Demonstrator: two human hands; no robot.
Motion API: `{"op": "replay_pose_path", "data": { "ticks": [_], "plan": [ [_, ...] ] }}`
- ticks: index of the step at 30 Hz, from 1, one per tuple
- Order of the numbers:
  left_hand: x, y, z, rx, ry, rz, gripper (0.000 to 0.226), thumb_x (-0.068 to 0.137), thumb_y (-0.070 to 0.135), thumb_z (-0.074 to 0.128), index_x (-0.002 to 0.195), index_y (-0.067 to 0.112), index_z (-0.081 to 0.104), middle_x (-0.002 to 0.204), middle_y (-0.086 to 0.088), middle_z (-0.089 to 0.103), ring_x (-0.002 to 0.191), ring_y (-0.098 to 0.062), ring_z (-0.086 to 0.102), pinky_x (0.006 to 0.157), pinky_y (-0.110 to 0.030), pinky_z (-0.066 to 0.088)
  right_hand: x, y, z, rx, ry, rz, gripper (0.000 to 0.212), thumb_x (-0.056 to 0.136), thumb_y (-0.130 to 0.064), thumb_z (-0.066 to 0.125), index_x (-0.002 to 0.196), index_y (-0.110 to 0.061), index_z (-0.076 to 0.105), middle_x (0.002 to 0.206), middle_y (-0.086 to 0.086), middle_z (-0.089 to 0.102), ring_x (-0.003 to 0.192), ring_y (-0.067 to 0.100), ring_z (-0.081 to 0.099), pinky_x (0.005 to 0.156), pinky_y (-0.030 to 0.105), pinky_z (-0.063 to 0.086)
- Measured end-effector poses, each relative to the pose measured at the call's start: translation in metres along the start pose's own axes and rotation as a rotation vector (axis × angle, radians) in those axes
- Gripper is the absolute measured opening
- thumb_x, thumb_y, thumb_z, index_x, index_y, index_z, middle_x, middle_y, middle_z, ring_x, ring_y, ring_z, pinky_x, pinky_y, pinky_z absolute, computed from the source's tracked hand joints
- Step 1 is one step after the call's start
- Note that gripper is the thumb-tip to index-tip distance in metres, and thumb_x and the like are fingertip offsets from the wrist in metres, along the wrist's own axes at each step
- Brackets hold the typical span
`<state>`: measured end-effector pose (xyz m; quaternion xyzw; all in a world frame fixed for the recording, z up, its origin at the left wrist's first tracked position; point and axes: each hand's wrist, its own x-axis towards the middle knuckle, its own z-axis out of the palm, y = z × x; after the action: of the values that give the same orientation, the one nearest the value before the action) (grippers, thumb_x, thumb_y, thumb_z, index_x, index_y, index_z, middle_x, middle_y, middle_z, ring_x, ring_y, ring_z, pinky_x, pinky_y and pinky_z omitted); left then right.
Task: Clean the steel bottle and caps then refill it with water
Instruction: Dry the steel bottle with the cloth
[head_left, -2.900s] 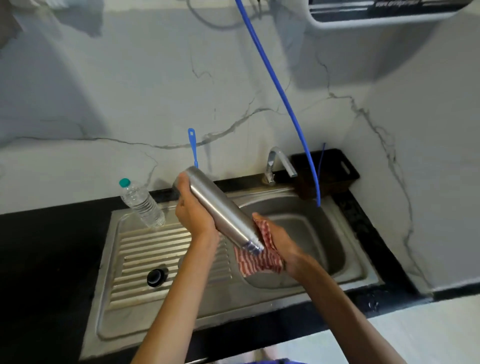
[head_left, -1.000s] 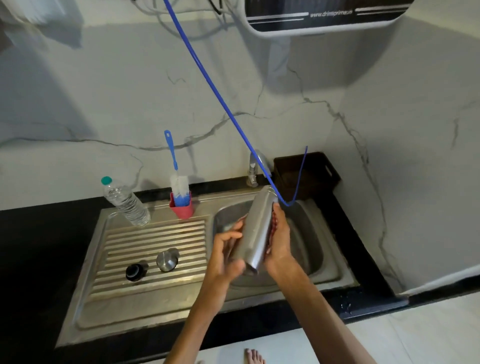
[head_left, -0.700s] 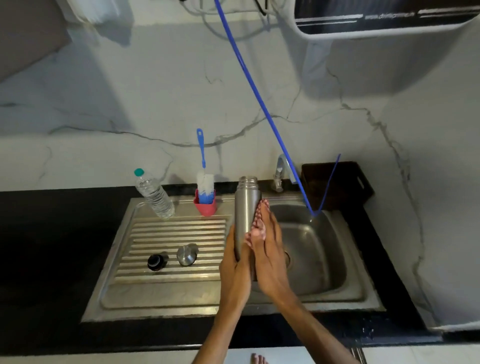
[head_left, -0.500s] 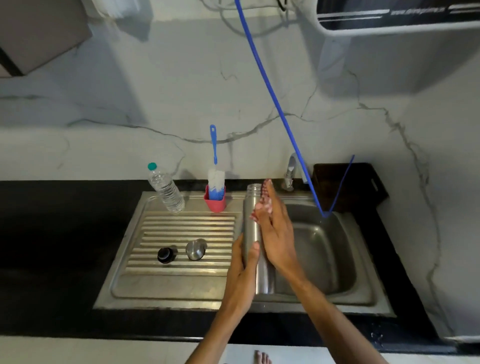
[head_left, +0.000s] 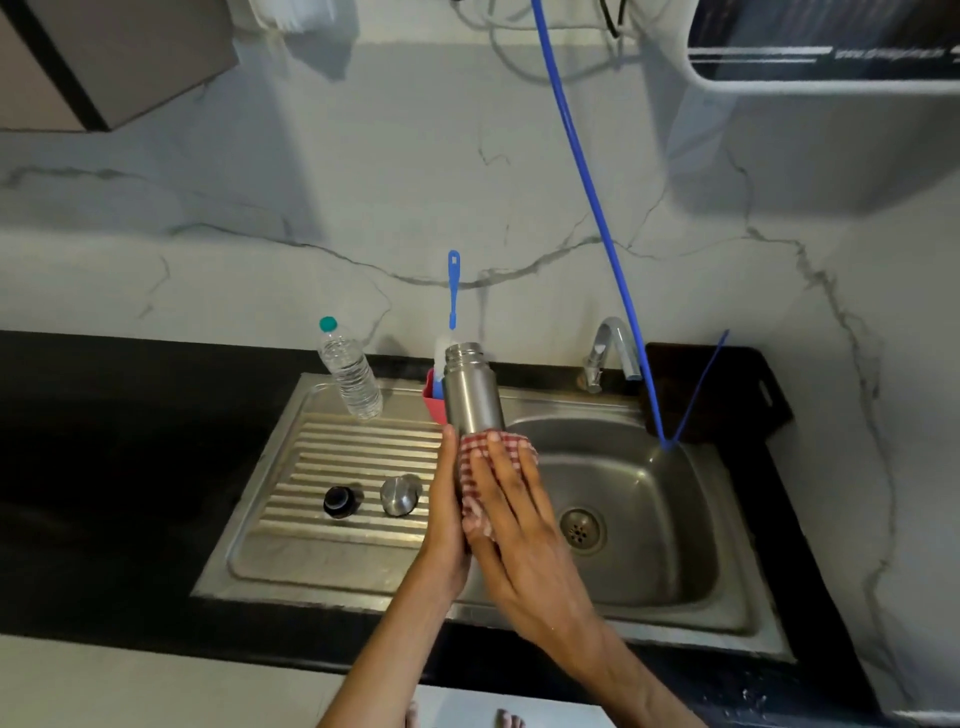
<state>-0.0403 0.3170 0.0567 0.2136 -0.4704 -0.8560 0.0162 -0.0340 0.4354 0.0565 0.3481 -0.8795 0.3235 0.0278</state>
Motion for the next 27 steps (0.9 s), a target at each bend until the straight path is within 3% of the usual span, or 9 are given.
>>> {"op": "replay_pose_path", "data": {
  "ticks": [5, 8, 10, 12, 14, 16, 19, 22, 27],
  "plan": [
    [0.000, -0.009, 0.010, 0.023, 0.025, -0.029, 0.054, 0.101, 0.056, 0.050, 0.141, 0.023, 0.064, 0.129, -0.007, 0.074, 0.119, -0.023, 0.071, 0.103, -0.044, 0.052, 0.029, 0.011, -0.011, 0.248, 0.033, 0.178, 0.064, 0.106, -0.048, 0.031, 0.163, -0.033, 0.006, 0.170, -0.013, -0.007, 0.153, 0.007, 0.017, 0.119, 0.031, 0.029],
    [-0.001, -0.015, 0.003, 0.049, 0.030, -0.067, 0.055, 0.102, 0.060, 0.049, 0.142, 0.025, 0.061, 0.129, -0.005, 0.074, 0.119, -0.022, 0.071, 0.107, -0.049, 0.052, 0.044, 0.030, -0.018, 0.286, -0.045, 0.183, 0.061, 0.105, -0.037, 0.046, 0.161, -0.030, 0.022, 0.167, -0.002, 0.023, 0.140, 0.003, 0.035, 0.118, 0.032, 0.035],
    [0.001, -0.016, -0.007, 0.084, 0.012, -0.097, 0.056, 0.100, 0.060, 0.051, 0.141, 0.023, 0.061, 0.126, -0.006, 0.075, 0.118, -0.023, 0.072, 0.109, -0.050, 0.052, 0.053, 0.041, -0.026, 0.403, -0.149, 0.218, 0.060, 0.104, -0.032, 0.054, 0.158, -0.036, 0.029, 0.158, -0.001, 0.039, 0.129, 0.006, 0.050, 0.111, 0.037, 0.046],
    [0.004, -0.017, -0.015, 0.131, 0.014, -0.103, 0.052, 0.100, 0.058, 0.053, 0.136, 0.022, 0.063, 0.121, -0.005, 0.078, 0.114, -0.021, 0.073, 0.106, -0.046, 0.054, 0.058, 0.046, -0.028, 0.514, -0.190, 0.267, 0.059, 0.102, -0.038, 0.056, 0.156, -0.043, 0.031, 0.152, -0.001, 0.047, 0.118, 0.010, 0.061, 0.100, 0.040, 0.055],
    [0.006, -0.015, -0.014, 0.142, 0.008, -0.100, 0.049, 0.099, 0.054, 0.055, 0.135, 0.022, 0.063, 0.118, -0.004, 0.078, 0.113, -0.020, 0.073, 0.100, -0.040, 0.056, 0.057, 0.047, -0.024, 0.590, -0.133, 0.322, 0.058, 0.102, -0.046, 0.053, 0.154, -0.047, 0.029, 0.147, -0.002, 0.052, 0.115, 0.010, 0.064, 0.099, 0.042, 0.056],
    [0.009, -0.014, -0.008, 0.178, 0.040, -0.051, 0.054, 0.096, 0.055, 0.062, 0.135, 0.018, 0.063, 0.116, -0.009, 0.078, 0.108, -0.023, 0.074, 0.089, -0.035, 0.060, 0.047, 0.040, -0.016, 0.591, -0.055, 0.351, 0.058, 0.103, -0.050, 0.049, 0.156, -0.048, 0.025, 0.150, -0.005, 0.050, 0.123, 0.010, 0.060, 0.105, 0.044, 0.052],
    [0.014, -0.011, 0.002, 0.145, 0.137, 0.003, 0.073, 0.084, 0.057, 0.078, 0.136, 0.011, 0.054, 0.116, -0.018, 0.075, 0.098, -0.027, 0.077, 0.076, -0.033, 0.061, 0.020, 0.021, -0.002, 0.485, -0.013, 0.298, 0.066, 0.105, -0.051, 0.040, 0.161, -0.042, 0.006, 0.168, -0.013, 0.019, 0.149, 0.004, 0.029, 0.119, 0.027, 0.030],
    [0.013, -0.013, 0.005, 0.091, 0.142, -0.018, 0.083, 0.076, 0.061, 0.085, 0.135, 0.013, 0.051, 0.119, -0.016, 0.075, 0.104, -0.028, 0.077, 0.085, -0.041, 0.061, 0.006, 0.017, 0.001, 0.399, 0.025, 0.228, 0.066, 0.108, -0.044, 0.037, 0.162, -0.035, 0.000, 0.169, -0.018, 0.001, 0.154, 0.000, 0.007, 0.126, 0.036, 0.018],
    [-0.004, -0.024, 0.007, 0.119, -0.120, -0.051, 0.061, 0.098, 0.058, 0.057, 0.148, 0.023, 0.052, 0.144, -0.006, 0.065, 0.130, -0.020, 0.064, 0.107, -0.040, 0.051, 0.024, 0.034, -0.013, 0.277, 0.076, 0.160, 0.063, 0.108, -0.036, 0.036, 0.163, -0.024, 0.010, 0.170, -0.014, -0.001, 0.156, 0.008, -0.006, 0.128, 0.050, 0.010]
  ]
}}
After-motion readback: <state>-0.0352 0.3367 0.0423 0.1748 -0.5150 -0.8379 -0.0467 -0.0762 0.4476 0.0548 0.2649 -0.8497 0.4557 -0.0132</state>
